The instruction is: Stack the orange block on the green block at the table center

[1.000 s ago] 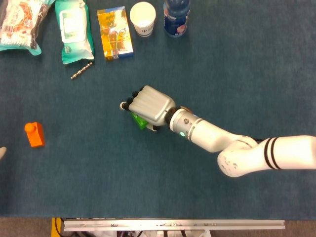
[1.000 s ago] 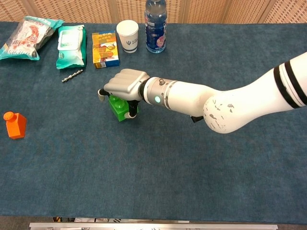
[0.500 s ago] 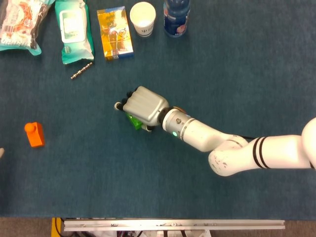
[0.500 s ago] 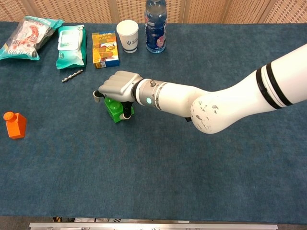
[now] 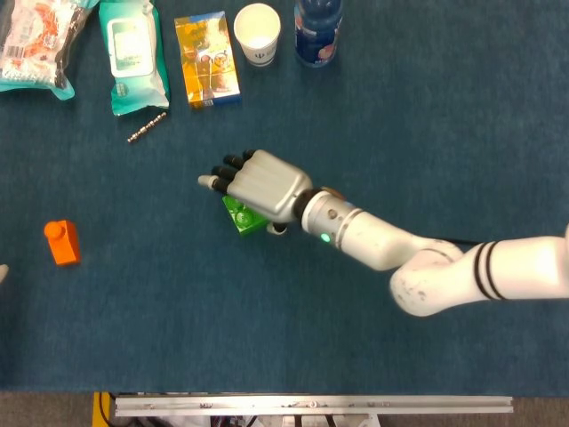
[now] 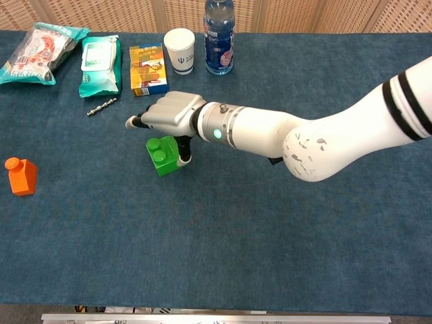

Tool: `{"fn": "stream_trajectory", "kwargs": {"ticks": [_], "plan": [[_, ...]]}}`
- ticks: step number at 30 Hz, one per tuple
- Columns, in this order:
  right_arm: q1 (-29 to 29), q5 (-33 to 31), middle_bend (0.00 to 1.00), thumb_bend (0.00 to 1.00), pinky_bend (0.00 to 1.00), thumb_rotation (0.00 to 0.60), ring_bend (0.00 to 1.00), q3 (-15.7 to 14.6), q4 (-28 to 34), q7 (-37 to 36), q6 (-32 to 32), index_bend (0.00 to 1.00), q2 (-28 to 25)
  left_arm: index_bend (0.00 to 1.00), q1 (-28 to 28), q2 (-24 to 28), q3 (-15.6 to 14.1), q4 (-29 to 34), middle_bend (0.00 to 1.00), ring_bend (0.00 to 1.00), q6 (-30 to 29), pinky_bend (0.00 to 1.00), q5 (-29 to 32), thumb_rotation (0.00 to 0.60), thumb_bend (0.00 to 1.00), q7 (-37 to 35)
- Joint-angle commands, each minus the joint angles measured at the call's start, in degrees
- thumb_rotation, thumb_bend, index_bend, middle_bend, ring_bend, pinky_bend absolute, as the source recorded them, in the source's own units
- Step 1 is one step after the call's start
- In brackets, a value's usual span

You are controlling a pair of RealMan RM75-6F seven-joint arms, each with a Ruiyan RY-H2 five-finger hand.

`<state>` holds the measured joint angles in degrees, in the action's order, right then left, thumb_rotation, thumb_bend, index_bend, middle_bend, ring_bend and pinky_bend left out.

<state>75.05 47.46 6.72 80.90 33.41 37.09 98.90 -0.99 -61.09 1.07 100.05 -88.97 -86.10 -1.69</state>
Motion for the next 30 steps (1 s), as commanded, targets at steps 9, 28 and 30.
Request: {"fn": "stream_trajectory", "kwargs": {"ticks": [9,28,30], "plan": [[-7.9,5.5,0.15,0.11,0.23,0.6,0.12,-0.4,14.6,-4.7,9.3,0.0,-18.6,0.3,5.5,2.4,-0.6,-1.9,0.29,0.25,7.4,0.2,-4.0,0.6,0.1,-2.1],[-20.6,14.2,0.16,0.11,0.23,0.6,0.12,-3.2,24.6,-12.7,15.8,0.0,-38.2,0.29,19.2,2.6,-3.3,-13.1,0.29,0.24,21.5,0.19,-13.9,0.6,0.13,-11.0],[-21.6,15.3,0.16,0.11,0.23,0.6,0.12,-3.3,24.9,-13.6,16.1,0.0,-39.1,0.29,20.2,2.2,-4.0,-14.7,0.29,0.24,22.3,0.19,-14.8,0.6,0.14,-11.8]]}}
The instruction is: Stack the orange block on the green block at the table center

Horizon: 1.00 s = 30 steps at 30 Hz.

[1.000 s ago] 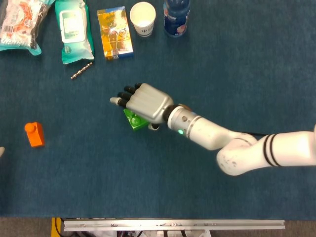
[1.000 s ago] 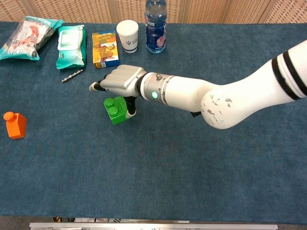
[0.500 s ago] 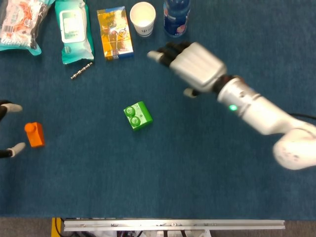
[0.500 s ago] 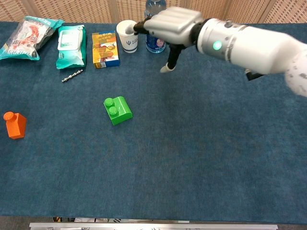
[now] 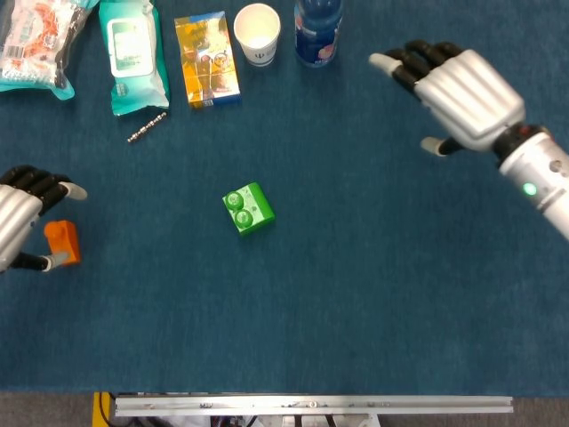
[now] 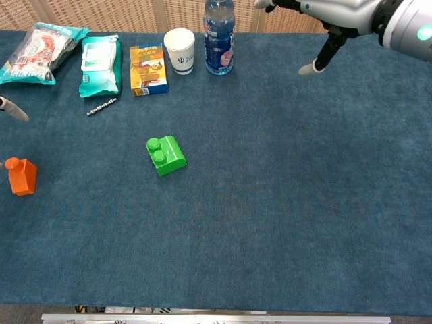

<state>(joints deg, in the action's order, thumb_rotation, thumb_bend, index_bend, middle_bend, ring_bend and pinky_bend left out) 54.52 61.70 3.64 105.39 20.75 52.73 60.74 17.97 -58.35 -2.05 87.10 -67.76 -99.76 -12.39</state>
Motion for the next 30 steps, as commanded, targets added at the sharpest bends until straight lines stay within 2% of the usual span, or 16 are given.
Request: {"fn": "stream_trajectory", "kwargs": {"ticks": [1,9,20,25,30], "plan": [[-1.6,1.7,0.16,0.11,0.23,0.6,0.12,-0.3,0.7,-1.6,0.6,0.0,-1.4,0.29,1.7,-0.7,-1.3,-2.9,0.29,0.24,1.5,0.19,-1.6,0.6,0.15,-1.6],[-4.7,4.3,0.17,0.11,0.23,0.6,0.12,-0.3,0.6,-4.2,1.1,0.0,-3.2,0.29,4.1,-3.4,-3.4,-11.5,0.29,0.24,0.7,0.19,-4.8,0.6,0.23,-5.9],[-7.7,4.3,0.17,0.11,0.23,0.6,0.12,0.4,1.0,-4.5,1.7,0.0,-4.5,0.32,6.5,-8.5,-7.6,-25.0,0.29,0.24,-0.8,0.19,-9.3,0.6,0.23,-10.0],[-8.4,3.7,0.17,0.11,0.23,0.6,0.12,0.8,1.5,-3.4,1.8,0.0,-4.5,0.32,7.1,-10.2,-8.6,-28.2,0.29,0.23,-1.6,0.19,-9.3,0.6,0.23,-12.4],[-9.0,3.5,0.17,0.11,0.23,0.6,0.12,1.3,1.9,-3.0,1.9,0.0,-4.4,0.31,8.2,-10.4,-9.3,-28.0,0.28,0.21,0.0,0.18,-8.7,0.6,0.23,-12.4]]}}
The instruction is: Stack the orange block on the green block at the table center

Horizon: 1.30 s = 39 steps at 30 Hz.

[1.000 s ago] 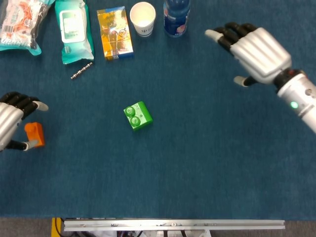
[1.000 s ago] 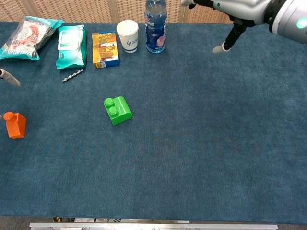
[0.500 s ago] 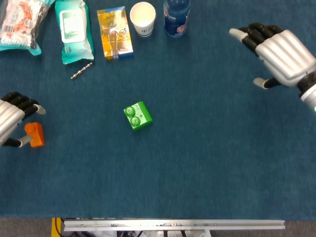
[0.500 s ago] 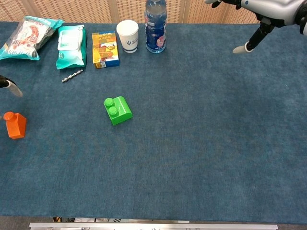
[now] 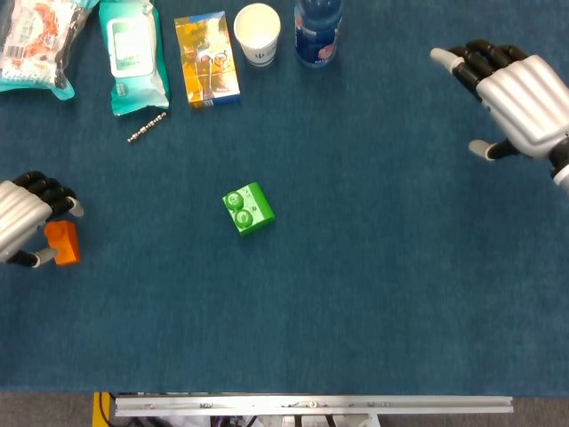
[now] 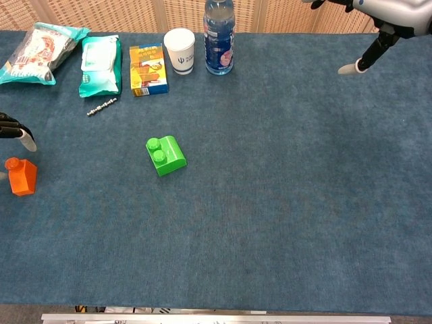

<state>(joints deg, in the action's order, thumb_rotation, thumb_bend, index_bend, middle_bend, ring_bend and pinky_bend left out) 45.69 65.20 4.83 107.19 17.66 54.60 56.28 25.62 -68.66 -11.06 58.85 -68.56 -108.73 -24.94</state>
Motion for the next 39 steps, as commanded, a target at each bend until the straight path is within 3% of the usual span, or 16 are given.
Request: {"fn": "stream_trajectory", "kwargs": {"ticks": [1,10,39], "plan": [[-0.2,0.0,0.17,0.11,0.23,0.6,0.12,0.2,0.1,0.0,0.0,0.0,0.0,0.31,0.7,-0.2,-0.4,0.2,0.27,0.2,1.1,0.18,0.4,0.6,0.23,0.4],[-1.3,0.2,0.18,0.11,0.23,0.6,0.12,0.9,0.2,-0.5,-0.5,0.0,-0.4,0.32,2.1,1.1,-1.8,2.9,0.21,0.14,5.1,0.15,2.4,0.6,0.23,2.9],[-3.3,2.2,0.18,0.11,0.23,0.6,0.12,2.4,1.3,-0.5,-0.4,0.0,-0.5,0.34,1.4,1.1,-4.3,2.8,0.19,0.12,7.9,0.13,6.5,0.6,0.23,3.9]]}}
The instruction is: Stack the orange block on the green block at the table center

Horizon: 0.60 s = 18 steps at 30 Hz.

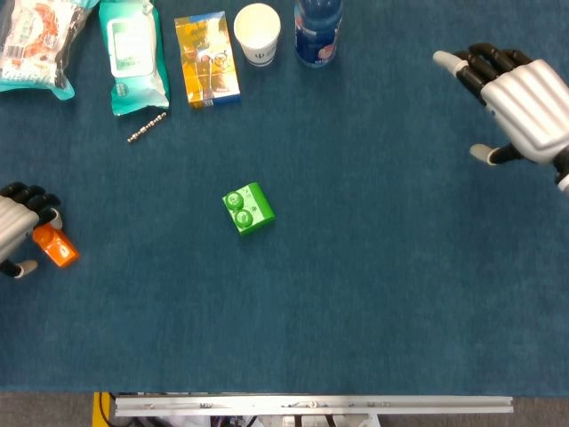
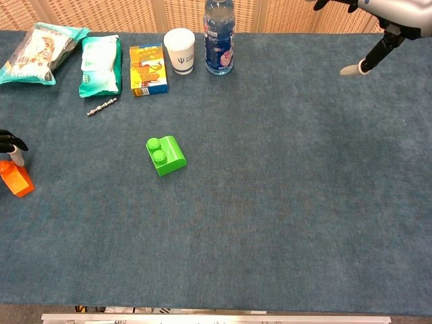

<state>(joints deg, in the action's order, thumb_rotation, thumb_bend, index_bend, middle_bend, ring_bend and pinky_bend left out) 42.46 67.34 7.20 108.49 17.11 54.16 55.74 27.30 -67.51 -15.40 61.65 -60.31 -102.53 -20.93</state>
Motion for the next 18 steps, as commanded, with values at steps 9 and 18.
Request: {"fn": "stream_trajectory", "kwargs": {"ticks": [9,18], "plan": [[-0.7,0.3,0.18,0.11,0.23,0.6,0.12,0.4,-0.1,-0.6,0.2,0.0,-0.3,0.41,-1.0,-1.9,0.6,-1.3,0.19,0.12,-1.3,0.13,1.2,0.6,0.23,-1.1],[-1.4,0.5,0.18,0.11,0.23,0.6,0.12,0.7,-0.3,-1.2,0.3,0.0,-0.7,0.46,-1.6,-4.7,1.1,-5.3,0.21,0.13,-2.6,0.13,1.6,0.6,0.23,-2.7]]}}
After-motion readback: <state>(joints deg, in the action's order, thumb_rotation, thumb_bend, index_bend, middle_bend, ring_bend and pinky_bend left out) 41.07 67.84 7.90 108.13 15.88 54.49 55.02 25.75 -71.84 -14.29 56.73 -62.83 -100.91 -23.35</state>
